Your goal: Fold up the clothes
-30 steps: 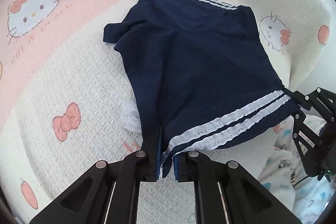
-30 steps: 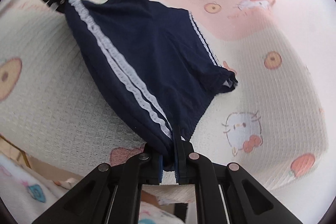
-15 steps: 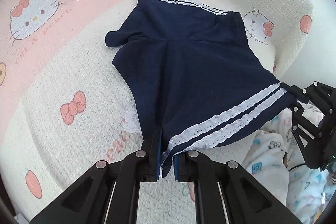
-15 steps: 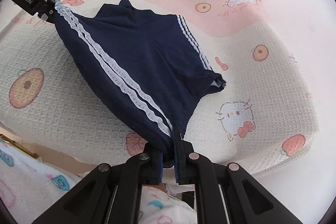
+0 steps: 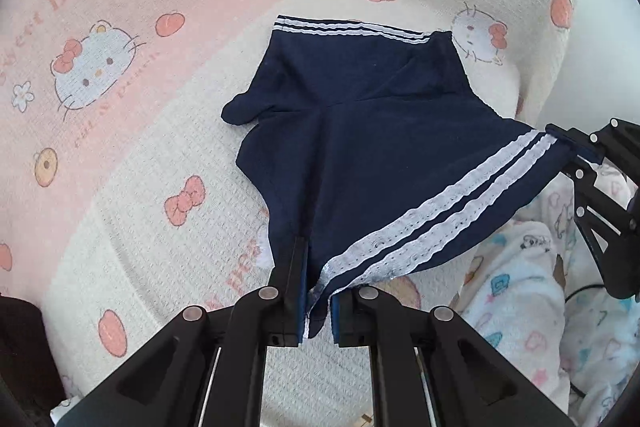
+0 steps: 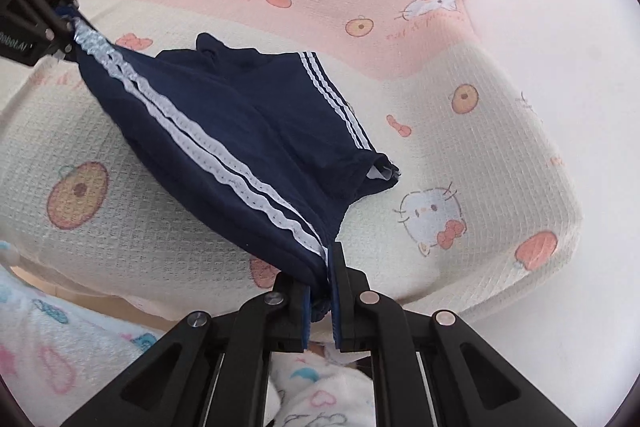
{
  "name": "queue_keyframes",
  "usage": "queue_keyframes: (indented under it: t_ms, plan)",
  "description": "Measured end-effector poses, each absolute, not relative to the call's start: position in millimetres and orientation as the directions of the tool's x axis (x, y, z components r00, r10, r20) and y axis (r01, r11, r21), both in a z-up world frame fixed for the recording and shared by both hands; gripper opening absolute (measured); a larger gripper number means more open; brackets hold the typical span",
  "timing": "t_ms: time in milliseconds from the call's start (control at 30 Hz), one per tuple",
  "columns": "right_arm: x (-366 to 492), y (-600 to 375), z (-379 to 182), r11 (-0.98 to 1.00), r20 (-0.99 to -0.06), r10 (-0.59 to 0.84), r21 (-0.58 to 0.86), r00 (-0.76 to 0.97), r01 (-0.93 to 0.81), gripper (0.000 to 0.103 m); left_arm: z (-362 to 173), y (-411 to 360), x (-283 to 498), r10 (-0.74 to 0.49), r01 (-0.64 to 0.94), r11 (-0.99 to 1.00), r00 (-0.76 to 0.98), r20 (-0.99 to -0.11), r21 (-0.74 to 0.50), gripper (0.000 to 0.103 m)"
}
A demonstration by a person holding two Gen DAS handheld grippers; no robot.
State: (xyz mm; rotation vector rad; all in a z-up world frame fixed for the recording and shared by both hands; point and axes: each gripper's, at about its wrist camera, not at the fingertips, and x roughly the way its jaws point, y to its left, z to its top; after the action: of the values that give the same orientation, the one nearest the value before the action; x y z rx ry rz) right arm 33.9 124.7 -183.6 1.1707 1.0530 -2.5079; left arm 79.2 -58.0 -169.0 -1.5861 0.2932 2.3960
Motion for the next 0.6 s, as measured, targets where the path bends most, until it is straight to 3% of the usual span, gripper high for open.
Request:
queue_keyframes:
  t_ms: [433, 600]
  plan:
    - [49.7, 130.7, -172.4, -0.802, -0.776, 0.05, -0.407, -0.628, 0.438, 0.008, -172.9, -64.1, 58.6, 0.12, -0.3, -0.954, -0.276, -0.954, -0.033, 0.007]
    - [48.5, 135.4, -169.8, -0.826, -0.794, 0.016, -0.353, -0.608, 0.44, 0.008, -173.1, -55.1, 41.9, 0.09, -0.32, -0.947, -0.291, -0.952, 0.008, 0.007]
